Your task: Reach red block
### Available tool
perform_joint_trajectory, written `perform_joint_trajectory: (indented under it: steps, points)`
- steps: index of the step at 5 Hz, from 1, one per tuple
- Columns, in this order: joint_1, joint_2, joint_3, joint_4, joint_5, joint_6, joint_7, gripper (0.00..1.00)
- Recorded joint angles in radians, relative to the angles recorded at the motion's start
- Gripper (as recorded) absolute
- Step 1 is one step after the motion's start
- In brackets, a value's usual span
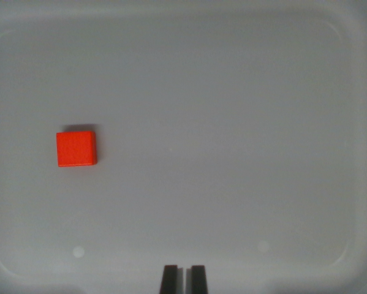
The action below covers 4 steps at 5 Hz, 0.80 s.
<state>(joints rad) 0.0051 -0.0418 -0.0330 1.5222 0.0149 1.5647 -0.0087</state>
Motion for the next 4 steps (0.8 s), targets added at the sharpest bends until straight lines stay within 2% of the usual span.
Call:
perform_joint_trajectory:
  steps: [1, 2, 3, 4]
  points:
    - [0.0027, 0.008, 0.002, -0.007, -0.0005, -0.015, 0.001, 0.00]
    - [0.0027, 0.008, 0.002, -0.007, -0.0005, -0.015, 0.001, 0.00]
    - [0.0065, 0.019, 0.005, -0.016, -0.0013, -0.036, 0.003, 0.00]
    - [0.0065, 0.019, 0.005, -0.016, -0.0013, -0.036, 0.003, 0.00]
